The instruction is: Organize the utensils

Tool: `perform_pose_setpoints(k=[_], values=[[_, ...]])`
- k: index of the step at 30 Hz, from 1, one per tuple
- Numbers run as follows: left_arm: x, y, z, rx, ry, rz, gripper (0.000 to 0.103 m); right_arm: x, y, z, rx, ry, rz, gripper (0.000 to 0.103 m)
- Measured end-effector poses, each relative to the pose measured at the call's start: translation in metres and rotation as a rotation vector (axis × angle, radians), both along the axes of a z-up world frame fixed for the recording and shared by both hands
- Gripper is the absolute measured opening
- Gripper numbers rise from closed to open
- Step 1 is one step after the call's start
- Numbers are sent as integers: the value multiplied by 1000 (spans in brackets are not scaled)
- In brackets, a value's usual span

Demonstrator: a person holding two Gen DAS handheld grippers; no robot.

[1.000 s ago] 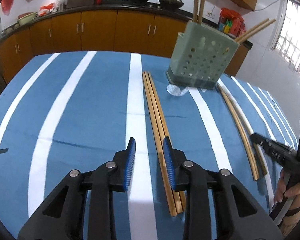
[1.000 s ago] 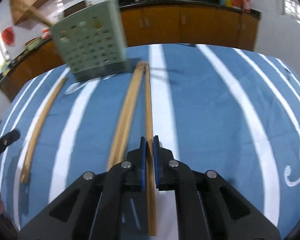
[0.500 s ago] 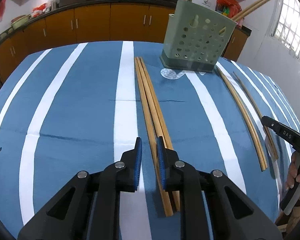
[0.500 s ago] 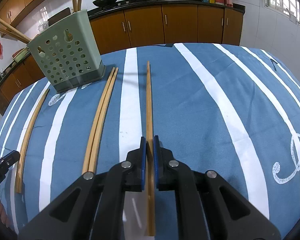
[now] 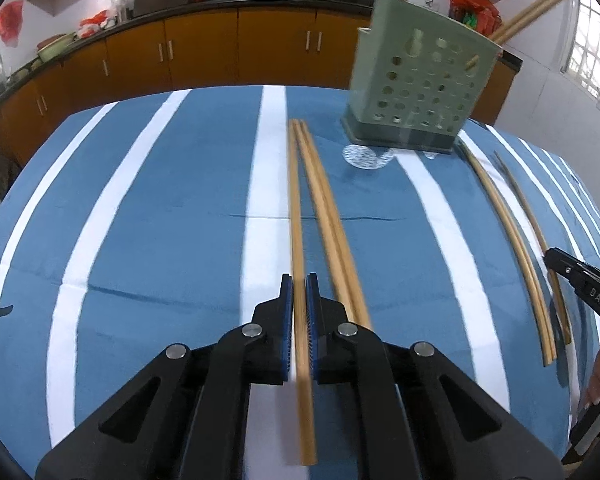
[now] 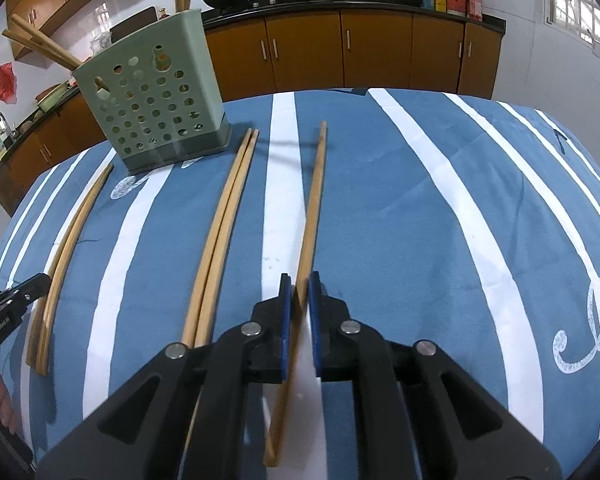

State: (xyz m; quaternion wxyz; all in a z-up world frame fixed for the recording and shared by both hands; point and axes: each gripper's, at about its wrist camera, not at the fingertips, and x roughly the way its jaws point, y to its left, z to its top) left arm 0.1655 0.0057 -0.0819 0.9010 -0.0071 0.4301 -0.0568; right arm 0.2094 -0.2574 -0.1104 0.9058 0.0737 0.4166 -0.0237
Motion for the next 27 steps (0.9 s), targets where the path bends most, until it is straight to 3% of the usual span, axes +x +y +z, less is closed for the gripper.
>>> perform_pose_setpoints(k=[10,27], values=[[11,46,0,3,-6,80,8,8,-28,1,-36,-1,-73,9],[12,49,-1,-32,-3,87,8,9,-27,-2,-46,8,-73,10]])
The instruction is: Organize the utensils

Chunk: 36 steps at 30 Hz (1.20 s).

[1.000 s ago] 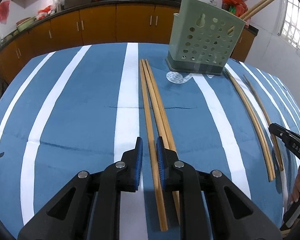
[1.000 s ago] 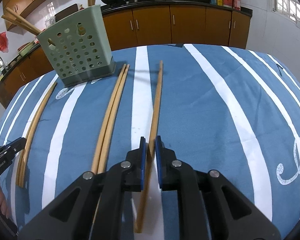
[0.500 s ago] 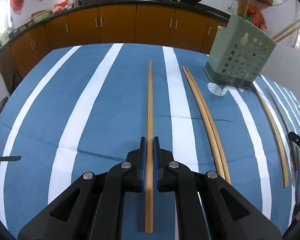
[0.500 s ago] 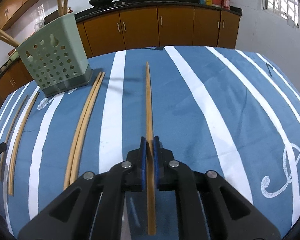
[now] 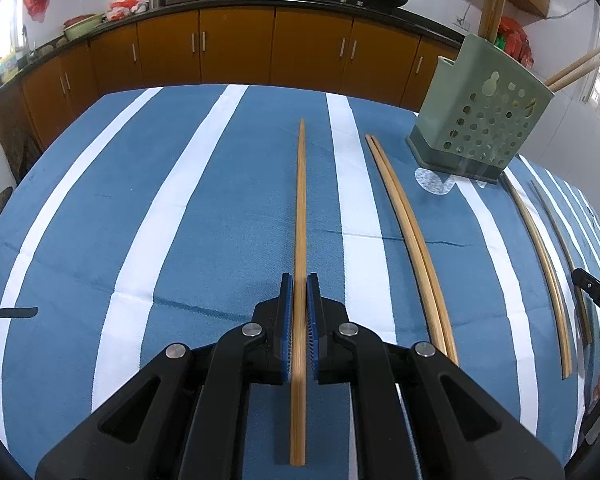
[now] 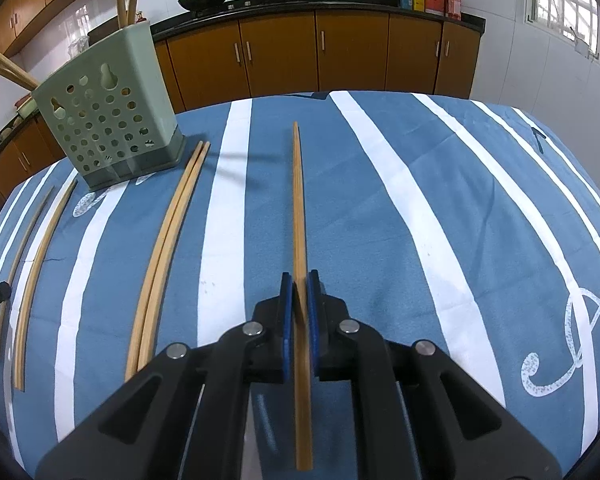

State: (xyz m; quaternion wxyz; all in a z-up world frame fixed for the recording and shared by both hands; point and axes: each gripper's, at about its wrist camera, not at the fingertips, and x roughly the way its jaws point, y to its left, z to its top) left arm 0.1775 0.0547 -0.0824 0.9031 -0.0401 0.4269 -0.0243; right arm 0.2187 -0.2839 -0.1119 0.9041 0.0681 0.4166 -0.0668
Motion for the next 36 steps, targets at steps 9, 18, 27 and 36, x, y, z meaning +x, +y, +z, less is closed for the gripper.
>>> perform_pose_setpoints(k=[9,18,27,36], values=[[0,-1,0,8,0,-1,8,0,1,0,4,0,0,10],[0,0,0,4,0,1,8,1,1,0,10,-1,0,10],[0,0,0,-3,0,2,8,1,1,0,17,-3,-1,10],[-1,1,0,-16,-1,3,8,1,0,0,16,-2,0,10]])
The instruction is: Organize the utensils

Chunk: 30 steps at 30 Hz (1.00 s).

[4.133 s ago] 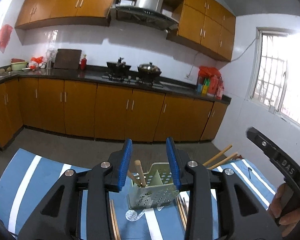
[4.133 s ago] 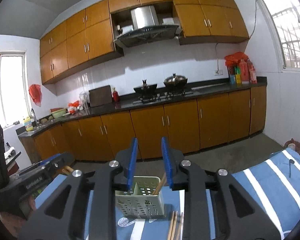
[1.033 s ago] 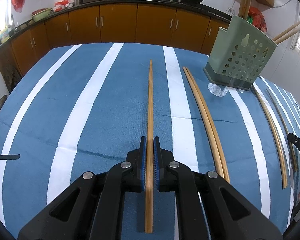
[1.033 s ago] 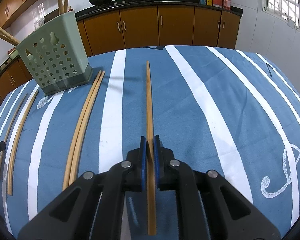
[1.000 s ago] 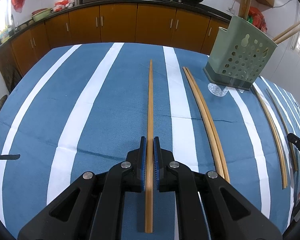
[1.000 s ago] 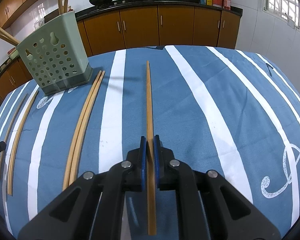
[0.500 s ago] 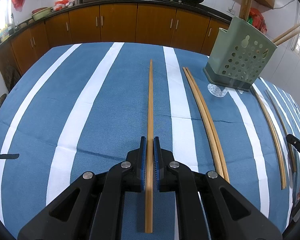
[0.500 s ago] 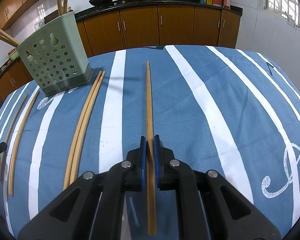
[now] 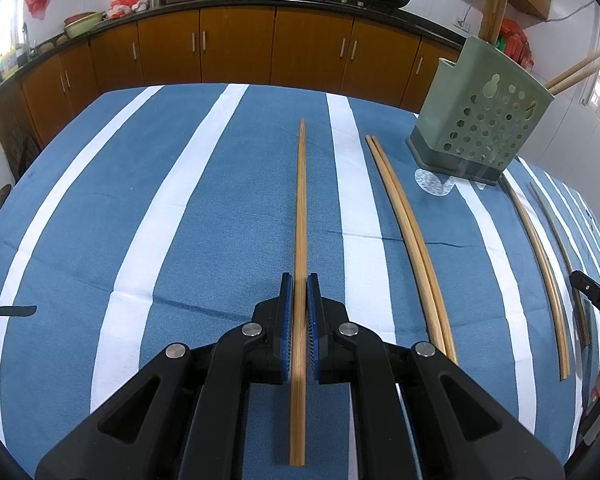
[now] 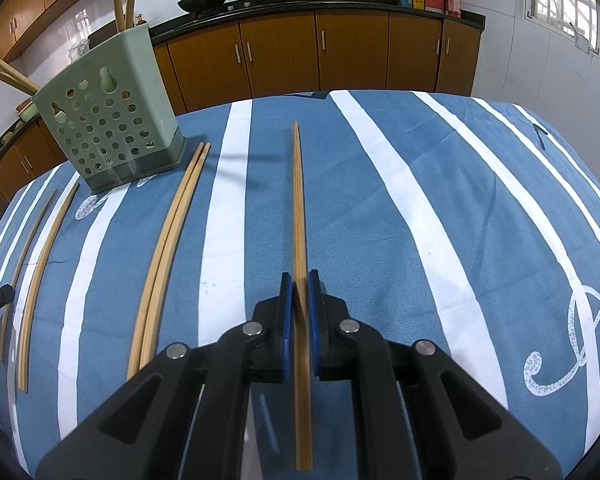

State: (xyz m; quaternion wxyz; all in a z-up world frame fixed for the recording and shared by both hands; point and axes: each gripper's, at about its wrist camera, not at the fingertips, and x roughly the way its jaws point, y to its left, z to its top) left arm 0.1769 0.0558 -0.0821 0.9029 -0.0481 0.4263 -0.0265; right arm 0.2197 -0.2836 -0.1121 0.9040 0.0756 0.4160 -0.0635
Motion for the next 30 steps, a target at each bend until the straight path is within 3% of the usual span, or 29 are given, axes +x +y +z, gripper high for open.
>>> perform_pose_setpoints(k=[21,30], values=[[1,6,-1,-44,-1,-1,8,-3,1,0,3,0,-4,10],[-1,2,-1,-11,-1,3,8,-5,2,0,4,-1,-4,10]])
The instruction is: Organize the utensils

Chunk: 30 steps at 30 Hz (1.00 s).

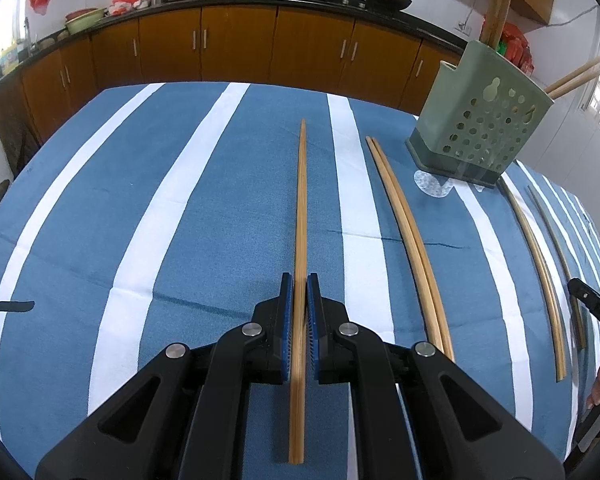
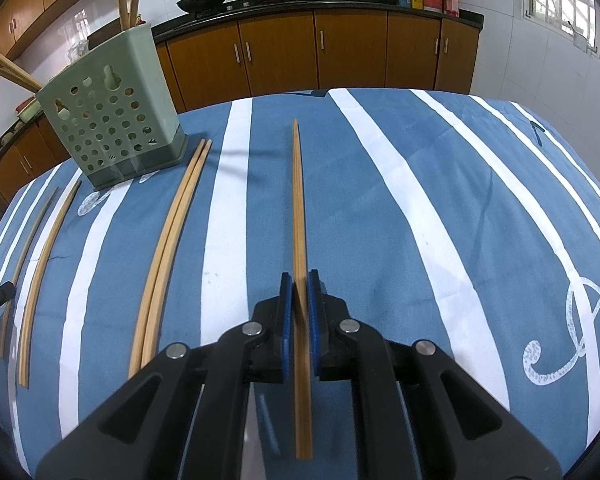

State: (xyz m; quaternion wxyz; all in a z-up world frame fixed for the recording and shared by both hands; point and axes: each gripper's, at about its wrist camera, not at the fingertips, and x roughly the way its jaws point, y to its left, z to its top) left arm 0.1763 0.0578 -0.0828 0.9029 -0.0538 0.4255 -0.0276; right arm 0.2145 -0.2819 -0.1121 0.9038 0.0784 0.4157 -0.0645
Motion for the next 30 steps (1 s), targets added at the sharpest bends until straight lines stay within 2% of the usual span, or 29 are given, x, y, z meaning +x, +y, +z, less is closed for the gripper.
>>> perform_pose_setpoints(k=[7,10,21,27,30], values=[[-4,-1,1,10,1,-3,7,-8,1,2,5,-5,8,8],[-12,-2,6,9,-7,-19,7,-20,0,15,11,-54,9,8],[-30,7,90,-84,-232,-6,7,-47,-8,102,8,-320,-3,8],[-28,6,125,-107,-300,-21,7,-48,-7,131,3,-413,3,8],[-31,1,145,-103,-336,-52,7,-53,-6,157,19,-484,21,8]])
